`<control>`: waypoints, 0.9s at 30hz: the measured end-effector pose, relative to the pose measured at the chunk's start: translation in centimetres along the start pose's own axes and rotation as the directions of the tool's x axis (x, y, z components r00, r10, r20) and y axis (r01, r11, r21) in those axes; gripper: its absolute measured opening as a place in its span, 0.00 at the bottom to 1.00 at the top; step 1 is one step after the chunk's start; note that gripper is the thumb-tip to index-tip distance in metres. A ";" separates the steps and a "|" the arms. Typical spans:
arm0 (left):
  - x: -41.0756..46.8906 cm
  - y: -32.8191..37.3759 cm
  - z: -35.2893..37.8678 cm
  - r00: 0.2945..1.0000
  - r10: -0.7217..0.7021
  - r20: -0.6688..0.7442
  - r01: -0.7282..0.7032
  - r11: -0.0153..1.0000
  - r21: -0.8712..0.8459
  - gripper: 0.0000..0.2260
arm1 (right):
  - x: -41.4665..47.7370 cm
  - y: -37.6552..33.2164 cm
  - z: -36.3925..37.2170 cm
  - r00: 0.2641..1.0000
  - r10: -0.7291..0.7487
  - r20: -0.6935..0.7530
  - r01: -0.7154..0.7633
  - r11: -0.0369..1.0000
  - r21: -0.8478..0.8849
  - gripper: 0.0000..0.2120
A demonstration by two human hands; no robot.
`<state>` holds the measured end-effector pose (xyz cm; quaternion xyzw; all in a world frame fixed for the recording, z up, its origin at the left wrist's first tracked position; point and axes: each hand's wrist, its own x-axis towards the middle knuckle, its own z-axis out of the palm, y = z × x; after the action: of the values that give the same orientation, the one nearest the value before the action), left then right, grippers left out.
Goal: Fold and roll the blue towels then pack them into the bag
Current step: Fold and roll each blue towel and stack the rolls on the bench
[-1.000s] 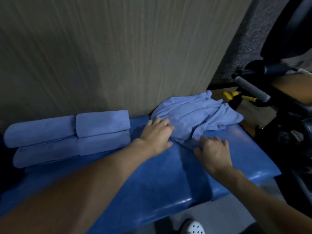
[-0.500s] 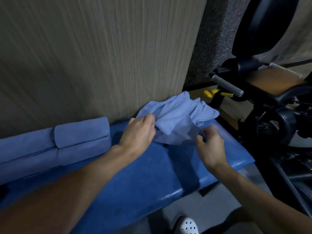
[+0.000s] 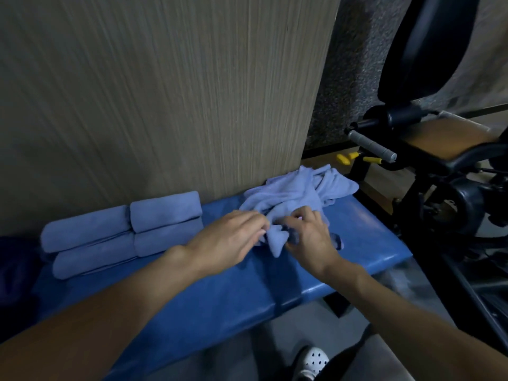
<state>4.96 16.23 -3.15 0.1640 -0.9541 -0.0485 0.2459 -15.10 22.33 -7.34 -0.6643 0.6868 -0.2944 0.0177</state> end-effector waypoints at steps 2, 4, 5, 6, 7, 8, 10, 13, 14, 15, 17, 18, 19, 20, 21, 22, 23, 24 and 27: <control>-0.1 0.4 -0.3 0.999 0.025 0.025 -0.025 1.000 0.008 0.04 | 0.0 -0.2 -0.2 0.997 -0.071 0.014 0.069 0.994 0.086 0.06; -0.1 0.2 0.0 0.998 -0.067 0.015 0.067 0.998 -0.005 0.07 | -0.3 -0.2 -0.9 0.974 -0.062 0.216 0.016 0.978 0.209 0.05; -0.1 -0.2 0.4 0.988 -0.156 0.006 0.156 0.988 -0.015 0.07 | -0.5 0.2 -1.1 0.943 -0.058 0.327 -0.019 0.974 0.227 0.06; -0.1 -0.8 1.1 0.966 -0.257 0.011 0.257 0.966 -0.024 0.06 | -0.7 0.4 -1.5 0.903 -0.067 0.425 -0.014 0.983 0.185 0.09; -0.1 -1.5 1.9 0.932 -0.362 0.031 0.363 0.931 -0.025 0.05 | -1.0 0.9 -1.6 0.861 -0.071 0.503 -0.008 0.988 0.153 0.10; 0.0 -2.1 2.7 0.886 -0.460 0.061 0.462 0.887 -0.014 0.06 | -1.2 1.4 -1.6 0.834 -0.056 0.549 -0.024 0.990 0.138 0.11; 0.0 -2.9 4.2 0.813 -0.571 0.108 0.575 0.818 0.002 0.10 | -1.4 2.3 -1.6 0.849 0.021 0.527 -0.123 0.979 0.159 0.16; 0.7 -3.6 6.1 0.794 -0.574 0.197 0.565 0.818 0.108 0.19 | -1.2 3.5 -1.4 0.910 0.082 0.405 -0.171 0.967 0.189 0.14; 1.1 -3.8 6.7 0.790 -0.573 0.220 0.550 0.820 0.158 0.23 | -1.0 3.8 -1.2 0.923 0.090 0.374 -0.167 0.970 0.178 0.12; 1.6 -3.9 7.2 0.773 -0.591 0.230 0.561 0.806 0.188 0.26 | -0.9 4.2 -0.8 0.930 0.104 0.351 -0.170 0.971 0.165 0.11; 2.5 -4.2 7.8 0.730 -0.649 0.215 0.617 0.760 0.204 0.24 | -0.4 4.5 -0.1 0.939 0.117 0.325 -0.169 0.976 0.138 0.10; 2.9 -4.3 8.1 0.724 -0.659 0.203 0.621 0.751 0.225 0.19 | -0.2 4.4 0.2 0.942 0.120 0.313 -0.163 0.980 0.116 0.11; 3.1 -4.5 8.2 0.738 -0.649 0.187 0.599 0.756 0.263 0.10 | 0.1 4.3 0.4 0.945 0.127 0.300 -0.160 0.983 0.089 0.13; 3.1 -4.5 8.2 0.759 -0.630 0.165 0.575 0.767 0.284 0.04 | 0.4 4.2 0.5 0.947 0.133 0.292 -0.156 0.986 0.056 0.16; 2.9 -4.5 8.1 0.784 -0.604 0.144 0.554 0.785 0.278 0.02 | 0.6 4.1 0.7 0.948 0.138 0.288 -0.149 0.989 0.018 0.17; 2.6 -4.6 7.9 0.810 -0.571 0.134 0.531 0.811 0.247 0.04 | 0.8 3.9 0.7 0.945 0.143 0.294 -0.141 0.990 -0.028 0.19; 2.2 -4.7 7.6 0.827 -0.548 0.123 0.528 0.833 0.166 0.06 | 0.9 3.9 0.8 0.940 0.154 0.305 -0.142 0.988 -0.061 0.20; 1.7 -4.9 7.2 0.825 -0.554 0.114 0.553 0.832 0.044 0.07 | 1.0 3.7 1.0 0.937 0.162 0.311 -0.148 0.987 -0.068 0.21; 0.0 -5.2 4.7 0.784 -0.611 0.108 0.616 0.744 -0.258 0.07 | 0.8 3.4 1.4 0.922 0.174 0.345 -0.206 0.977 0.059 0.25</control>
<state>4.17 11.38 -8.18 0.4315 -0.8323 -0.2621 0.2289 -17.73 20.86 -9.63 -0.6335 0.7202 -0.2050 0.1948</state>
